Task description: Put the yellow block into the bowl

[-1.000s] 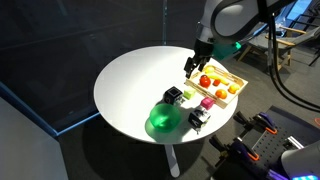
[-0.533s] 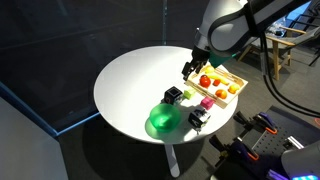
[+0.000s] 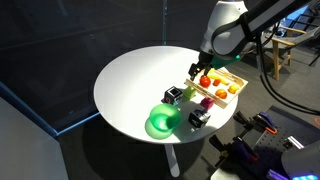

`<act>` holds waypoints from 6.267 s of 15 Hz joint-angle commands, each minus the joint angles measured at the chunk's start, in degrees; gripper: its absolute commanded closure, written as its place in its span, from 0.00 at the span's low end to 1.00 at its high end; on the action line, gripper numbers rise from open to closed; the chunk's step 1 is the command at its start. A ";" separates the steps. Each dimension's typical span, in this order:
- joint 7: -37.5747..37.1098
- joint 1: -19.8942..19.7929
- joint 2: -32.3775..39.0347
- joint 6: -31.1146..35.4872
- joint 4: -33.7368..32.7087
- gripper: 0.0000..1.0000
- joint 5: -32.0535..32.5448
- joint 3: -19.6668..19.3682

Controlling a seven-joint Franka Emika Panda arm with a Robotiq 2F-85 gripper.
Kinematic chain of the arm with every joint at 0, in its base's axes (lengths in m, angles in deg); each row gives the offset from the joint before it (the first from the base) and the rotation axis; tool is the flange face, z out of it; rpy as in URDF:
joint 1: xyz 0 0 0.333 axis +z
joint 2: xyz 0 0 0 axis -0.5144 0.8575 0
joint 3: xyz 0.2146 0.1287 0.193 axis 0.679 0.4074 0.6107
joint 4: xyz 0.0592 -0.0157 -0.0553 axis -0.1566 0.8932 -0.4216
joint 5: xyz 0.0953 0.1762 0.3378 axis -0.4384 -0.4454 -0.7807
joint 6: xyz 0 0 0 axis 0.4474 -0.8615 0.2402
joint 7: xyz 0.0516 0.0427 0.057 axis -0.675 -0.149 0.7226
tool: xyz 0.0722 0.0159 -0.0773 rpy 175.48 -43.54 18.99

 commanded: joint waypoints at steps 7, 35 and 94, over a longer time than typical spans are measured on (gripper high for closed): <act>-7.41 -3.64 -1.60 -3.52 1.91 0.00 5.49 -5.04; -0.71 -6.33 0.15 -8.49 2.50 0.00 0.89 -4.63; 10.52 -1.84 25.17 4.54 -15.77 0.69 0.98 -0.15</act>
